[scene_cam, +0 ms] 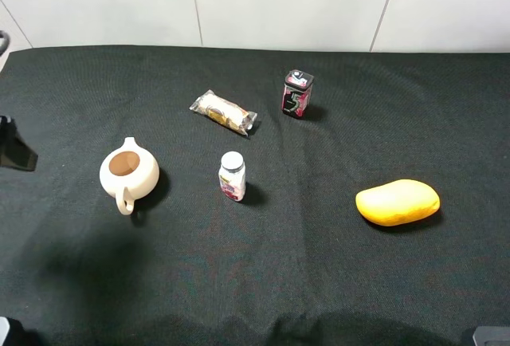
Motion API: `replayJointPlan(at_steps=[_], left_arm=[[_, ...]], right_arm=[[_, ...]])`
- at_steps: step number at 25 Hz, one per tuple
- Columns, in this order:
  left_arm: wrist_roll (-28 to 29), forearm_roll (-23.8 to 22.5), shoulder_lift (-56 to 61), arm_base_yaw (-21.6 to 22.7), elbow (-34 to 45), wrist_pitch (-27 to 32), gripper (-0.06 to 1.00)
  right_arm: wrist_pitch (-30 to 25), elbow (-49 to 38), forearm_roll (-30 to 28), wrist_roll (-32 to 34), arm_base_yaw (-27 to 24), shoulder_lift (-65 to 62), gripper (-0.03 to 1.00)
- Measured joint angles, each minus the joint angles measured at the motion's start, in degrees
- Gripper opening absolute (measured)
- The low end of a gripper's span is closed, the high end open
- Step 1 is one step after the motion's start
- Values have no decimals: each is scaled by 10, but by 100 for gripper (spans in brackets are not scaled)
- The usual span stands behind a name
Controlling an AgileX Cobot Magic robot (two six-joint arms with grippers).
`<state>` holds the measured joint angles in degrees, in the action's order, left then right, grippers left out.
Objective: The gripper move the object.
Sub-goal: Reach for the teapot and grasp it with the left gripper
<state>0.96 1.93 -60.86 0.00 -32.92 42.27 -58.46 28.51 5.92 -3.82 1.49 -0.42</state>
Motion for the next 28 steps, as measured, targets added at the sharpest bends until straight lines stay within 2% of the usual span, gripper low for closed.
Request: replayJointPlan(at_steps=[11, 21, 28], left_arm=[[0, -3, -132, 0, -87, -5, 86], [-1, -4, -219, 0, -123, -11, 86], [-1, -19, -249, -44, -134, -17, 86]], right_arm=[[0, 0, 0, 0, 0, 0, 69], [0, 0, 0, 0, 0, 0, 69], [0, 0, 0, 0, 0, 0, 69]])
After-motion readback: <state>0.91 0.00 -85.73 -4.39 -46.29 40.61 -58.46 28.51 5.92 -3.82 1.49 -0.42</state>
